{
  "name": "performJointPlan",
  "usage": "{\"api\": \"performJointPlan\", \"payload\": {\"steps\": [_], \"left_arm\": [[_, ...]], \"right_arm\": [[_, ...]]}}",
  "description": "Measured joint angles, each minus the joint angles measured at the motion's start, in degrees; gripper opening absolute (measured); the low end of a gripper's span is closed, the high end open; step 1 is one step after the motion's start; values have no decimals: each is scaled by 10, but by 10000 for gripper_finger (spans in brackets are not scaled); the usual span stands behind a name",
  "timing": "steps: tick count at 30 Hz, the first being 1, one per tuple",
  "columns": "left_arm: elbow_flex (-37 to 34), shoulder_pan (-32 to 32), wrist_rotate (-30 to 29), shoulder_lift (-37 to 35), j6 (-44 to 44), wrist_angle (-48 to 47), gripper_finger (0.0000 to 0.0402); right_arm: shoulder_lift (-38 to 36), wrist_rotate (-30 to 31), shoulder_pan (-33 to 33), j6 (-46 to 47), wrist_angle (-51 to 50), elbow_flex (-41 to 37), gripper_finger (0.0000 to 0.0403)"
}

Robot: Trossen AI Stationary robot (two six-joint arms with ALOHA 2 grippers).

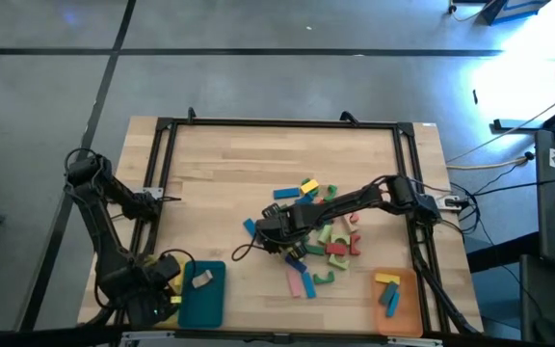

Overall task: Sort blocks by size
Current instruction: Put the blue rectangular block into the orange bin

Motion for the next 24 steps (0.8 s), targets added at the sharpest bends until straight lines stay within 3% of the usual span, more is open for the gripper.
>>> {"api": "performJointPlan", "payload": {"steps": [5,9,13,17,24], "left_arm": [[0,0,-40,0,0,0,196],[0,0,-67,0,0,-1,196],[0,0,-148,0,0,-2,196],[0,5,-239,0,0,-2,196],[0,40,-312,0,65,-3,196]], "right_arm": [[10,-5,0,1,0,1,62],[10,-5,1,1,-1,2,62],[9,-6,2,3,-32,14,68],[9,-6,2,3,-116,76,74],[8,-39,3,90,-280,206,63]]}}
